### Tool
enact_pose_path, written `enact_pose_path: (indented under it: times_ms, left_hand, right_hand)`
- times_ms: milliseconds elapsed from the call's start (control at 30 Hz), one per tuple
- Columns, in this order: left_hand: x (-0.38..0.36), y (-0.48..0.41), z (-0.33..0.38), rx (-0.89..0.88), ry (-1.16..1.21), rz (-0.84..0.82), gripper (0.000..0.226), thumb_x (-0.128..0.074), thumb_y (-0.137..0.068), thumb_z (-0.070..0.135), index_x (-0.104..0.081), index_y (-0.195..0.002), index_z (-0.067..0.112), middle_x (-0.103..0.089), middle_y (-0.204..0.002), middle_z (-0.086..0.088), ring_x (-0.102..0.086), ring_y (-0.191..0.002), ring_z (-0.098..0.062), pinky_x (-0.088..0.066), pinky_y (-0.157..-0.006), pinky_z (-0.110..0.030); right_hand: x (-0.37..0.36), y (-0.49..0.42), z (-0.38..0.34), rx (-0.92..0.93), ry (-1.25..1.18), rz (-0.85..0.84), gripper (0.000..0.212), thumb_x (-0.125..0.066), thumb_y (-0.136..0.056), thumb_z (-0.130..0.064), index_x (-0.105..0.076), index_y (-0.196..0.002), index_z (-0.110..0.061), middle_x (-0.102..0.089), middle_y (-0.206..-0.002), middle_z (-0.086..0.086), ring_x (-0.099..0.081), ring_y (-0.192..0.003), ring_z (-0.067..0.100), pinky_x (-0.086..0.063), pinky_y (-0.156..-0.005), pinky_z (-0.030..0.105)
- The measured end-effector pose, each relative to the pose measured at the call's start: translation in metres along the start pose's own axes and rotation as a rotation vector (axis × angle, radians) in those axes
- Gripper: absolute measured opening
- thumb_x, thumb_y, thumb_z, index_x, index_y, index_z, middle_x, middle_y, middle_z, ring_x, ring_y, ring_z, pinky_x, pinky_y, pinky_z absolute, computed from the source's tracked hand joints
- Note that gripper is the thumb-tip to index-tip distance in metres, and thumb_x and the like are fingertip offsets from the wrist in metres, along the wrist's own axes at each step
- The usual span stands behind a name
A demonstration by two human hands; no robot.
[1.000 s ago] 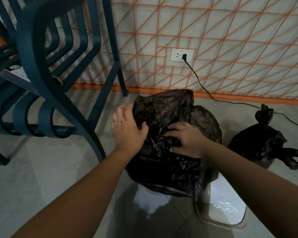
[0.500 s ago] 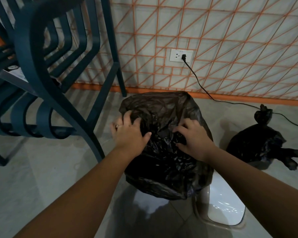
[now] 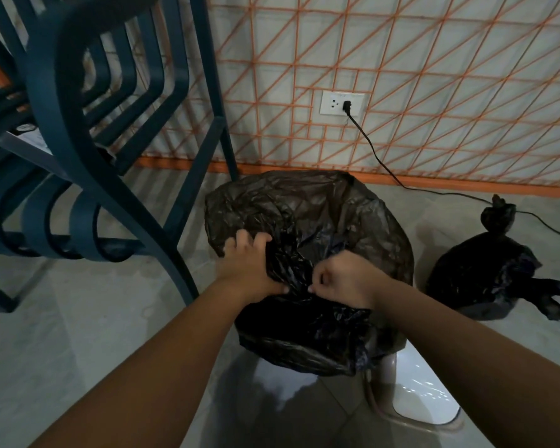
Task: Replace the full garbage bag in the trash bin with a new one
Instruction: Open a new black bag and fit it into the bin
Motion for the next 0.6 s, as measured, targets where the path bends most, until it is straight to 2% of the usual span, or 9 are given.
enact_pose_path:
  times_ms: [67, 133, 200, 300, 367, 433, 467, 533, 600]
  left_hand:
    - [-0.015, 0.002, -0.005, -0.009, -0.010, -0.086, 0.104, -0.078, -0.064, 0.046, -0.013, -0.144, 0.036, -0.024, -0.132, -0.007, -0.030, -0.125, -0.035, -0.039, -0.101, -0.046]
    - [-0.020, 0.002, -0.004, -0.036, 0.023, -0.098, 0.097, -0.071, -0.076, 0.023, -0.007, -0.147, 0.036, -0.025, -0.136, -0.009, -0.038, -0.123, -0.037, -0.042, -0.100, -0.044]
    - [-0.023, 0.001, -0.002, -0.055, 0.059, -0.110, 0.095, -0.062, -0.080, 0.008, -0.003, -0.149, 0.034, -0.026, -0.142, -0.011, -0.044, -0.122, -0.037, -0.043, -0.099, -0.046]
    - [-0.025, 0.000, -0.004, -0.073, 0.081, -0.133, 0.095, -0.055, -0.081, 0.002, 0.002, -0.149, 0.035, -0.022, -0.151, -0.014, -0.043, -0.126, -0.037, -0.044, -0.099, -0.046]
    - [-0.026, 0.000, -0.005, -0.084, 0.081, -0.141, 0.095, -0.053, -0.082, 0.001, 0.006, -0.149, 0.035, -0.019, -0.153, -0.013, -0.043, -0.126, -0.038, -0.044, -0.099, -0.046]
    - [-0.028, 0.001, -0.005, -0.093, 0.082, -0.142, 0.096, -0.052, -0.082, 0.002, 0.009, -0.148, 0.035, -0.019, -0.153, -0.012, -0.044, -0.125, -0.038, -0.044, -0.098, -0.045]
    - [-0.029, 0.002, -0.005, -0.098, 0.087, -0.142, 0.096, -0.052, -0.082, 0.003, 0.010, -0.148, 0.036, -0.018, -0.154, -0.012, -0.043, -0.125, -0.039, -0.043, -0.099, -0.045]
    - [-0.031, 0.002, -0.007, -0.105, 0.097, -0.146, 0.098, -0.053, -0.082, 0.005, 0.013, -0.147, 0.038, -0.018, -0.153, -0.011, -0.043, -0.125, -0.038, -0.043, -0.099, -0.046]
    - [-0.032, 0.002, -0.007, -0.105, 0.092, -0.156, 0.099, -0.054, -0.082, 0.006, 0.014, -0.146, 0.040, -0.020, -0.151, -0.012, -0.044, -0.122, -0.037, -0.045, -0.097, -0.046]
  right_hand:
    - [-0.034, -0.002, 0.005, -0.072, 0.042, -0.261, 0.036, -0.059, -0.089, -0.035, -0.063, -0.120, -0.017, -0.066, -0.115, 0.005, -0.061, -0.107, 0.020, -0.050, -0.091, 0.034]
    - [-0.053, -0.002, 0.015, -0.151, 0.037, -0.369, 0.078, -0.066, -0.085, -0.034, -0.024, -0.150, -0.024, -0.026, -0.156, 0.009, -0.038, -0.136, 0.028, -0.039, -0.108, 0.037]
    - [-0.054, -0.004, 0.020, -0.197, 0.011, -0.331, 0.096, -0.070, -0.081, -0.032, -0.006, -0.152, -0.031, -0.005, -0.159, 0.006, -0.034, -0.138, 0.032, -0.040, -0.107, 0.038]
    - [-0.033, -0.013, 0.013, -0.122, 0.133, -0.061, 0.051, -0.064, -0.085, -0.028, -0.043, -0.131, -0.021, -0.032, -0.137, 0.007, -0.056, -0.106, 0.032, -0.047, -0.076, 0.034]
    - [-0.033, -0.017, -0.002, -0.027, 0.145, -0.003, 0.024, -0.059, -0.086, -0.030, -0.056, -0.109, -0.022, -0.044, -0.118, 0.003, -0.053, -0.102, 0.030, -0.045, -0.074, 0.034]
    - [-0.069, -0.022, -0.002, -0.044, 0.177, -0.228, 0.039, -0.057, -0.086, -0.037, -0.053, -0.125, -0.034, -0.037, -0.139, 0.003, -0.033, -0.129, 0.035, -0.040, -0.099, 0.048]
    - [-0.093, -0.021, 0.004, -0.105, 0.224, -0.400, 0.051, -0.056, -0.087, -0.036, -0.042, -0.136, -0.041, -0.020, -0.153, -0.002, -0.013, -0.141, 0.037, -0.026, -0.107, 0.059]
    - [-0.129, -0.014, 0.019, -0.217, 0.301, -0.667, 0.064, -0.052, -0.090, -0.022, -0.026, -0.145, -0.044, 0.010, -0.160, -0.011, 0.017, -0.144, 0.039, -0.003, -0.110, 0.068]
    - [-0.149, -0.007, 0.032, -0.283, 0.331, -0.799, 0.064, -0.049, -0.093, -0.010, -0.026, -0.148, -0.032, 0.019, -0.159, -0.011, 0.022, -0.144, 0.038, 0.002, -0.112, 0.066]
Point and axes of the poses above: each hand's wrist, its own y-axis away from the middle knuckle, its own x-axis out of the back of the hand, z = x × y, the point moved 10 cm from there along -y, towards the middle knuckle
